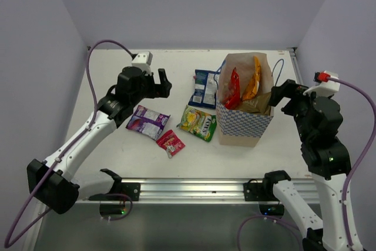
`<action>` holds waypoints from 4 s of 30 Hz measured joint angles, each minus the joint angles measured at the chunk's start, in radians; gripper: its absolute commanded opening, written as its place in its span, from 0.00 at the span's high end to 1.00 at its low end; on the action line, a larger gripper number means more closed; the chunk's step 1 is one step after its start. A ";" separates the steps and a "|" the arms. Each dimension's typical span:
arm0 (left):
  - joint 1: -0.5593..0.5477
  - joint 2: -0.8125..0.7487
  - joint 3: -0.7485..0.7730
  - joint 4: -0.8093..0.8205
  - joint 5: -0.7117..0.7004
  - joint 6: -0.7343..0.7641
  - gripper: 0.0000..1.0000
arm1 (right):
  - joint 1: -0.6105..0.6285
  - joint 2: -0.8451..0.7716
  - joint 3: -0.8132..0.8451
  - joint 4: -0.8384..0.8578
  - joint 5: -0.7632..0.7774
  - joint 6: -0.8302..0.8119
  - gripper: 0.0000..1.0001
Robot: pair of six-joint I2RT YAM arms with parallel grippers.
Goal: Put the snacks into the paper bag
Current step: Pick up the snack from the center of the board, then place the snack in the paper bag.
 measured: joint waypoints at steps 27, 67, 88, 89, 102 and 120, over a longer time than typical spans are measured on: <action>-0.225 0.275 -0.261 -0.154 -0.457 -0.001 0.06 | 0.018 -0.047 -0.095 0.058 -0.100 -0.003 0.02; -0.290 0.481 -0.118 -0.252 -0.660 0.012 1.00 | 0.057 -0.076 -0.117 0.061 -0.074 -0.042 0.02; -0.297 0.217 0.395 -0.180 -0.657 0.260 1.00 | 0.059 -0.079 -0.107 0.058 -0.072 -0.049 0.02; -0.300 0.218 0.428 -0.172 -0.648 0.274 1.00 | 0.059 -0.079 -0.106 0.057 -0.072 -0.049 0.01; -0.355 0.298 0.797 -0.060 -0.419 0.324 1.00 | 0.059 -0.079 -0.104 0.057 -0.071 -0.050 0.01; -0.385 0.433 0.885 -0.008 -0.064 -0.010 1.00 | 0.059 -0.080 -0.104 0.057 -0.064 -0.053 0.01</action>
